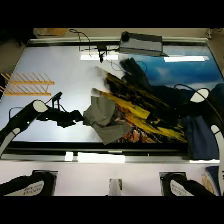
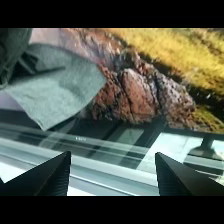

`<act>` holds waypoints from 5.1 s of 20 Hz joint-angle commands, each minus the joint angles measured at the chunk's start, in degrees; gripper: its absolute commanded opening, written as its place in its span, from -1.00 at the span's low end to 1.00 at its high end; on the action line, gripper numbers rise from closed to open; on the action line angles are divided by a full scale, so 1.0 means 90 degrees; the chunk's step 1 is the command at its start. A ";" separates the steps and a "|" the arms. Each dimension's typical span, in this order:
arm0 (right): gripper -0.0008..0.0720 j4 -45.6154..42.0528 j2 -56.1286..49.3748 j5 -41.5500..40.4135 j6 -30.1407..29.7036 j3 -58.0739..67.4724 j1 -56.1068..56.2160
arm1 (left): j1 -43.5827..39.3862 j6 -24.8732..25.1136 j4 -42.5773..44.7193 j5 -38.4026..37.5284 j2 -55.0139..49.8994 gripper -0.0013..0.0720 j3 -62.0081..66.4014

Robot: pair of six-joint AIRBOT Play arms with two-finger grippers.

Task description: Fold the shirts.

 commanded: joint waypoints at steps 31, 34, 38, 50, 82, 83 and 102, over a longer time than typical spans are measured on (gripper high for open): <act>0.22 0.2516 -0.2161 -0.3082 0.0627 -0.0580 0.2242 | -0.0306 0.0532 -0.0646 0.0952 -0.0253 -0.86 -0.0063; -0.92 0.2732 -0.2161 -0.3067 0.0619 -0.0578 0.2239 | -0.0386 0.0539 -0.0644 0.0971 -0.0058 -0.86 -0.0063; -0.93 0.2582 -0.1928 -0.2521 -0.0573 -0.0418 0.2220 | -0.0330 0.1377 -0.0634 0.0804 0.0639 -0.86 0.0090; -0.93 -0.4345 0.2871 -0.2596 0.2018 0.3944 0.2208 | 0.0474 0.1627 -0.0566 0.2098 0.3254 -0.86 0.4745; -0.10 -0.5321 0.2178 0.0920 0.1749 0.4167 0.2208 | -0.3342 0.1260 -0.1472 -0.1239 -0.3359 0.71 0.5926; 0.12 -0.5340 0.1928 0.0831 0.1608 0.4165 0.2208 | -0.2980 0.1180 -0.1472 -0.1710 -0.3269 0.76 0.6110; 0.34 -0.2778 -0.0891 -0.0396 0.0561 0.1773 0.2208 | 0.1382 0.0007 0.1185 -0.1979 -0.0571 1.00 0.0236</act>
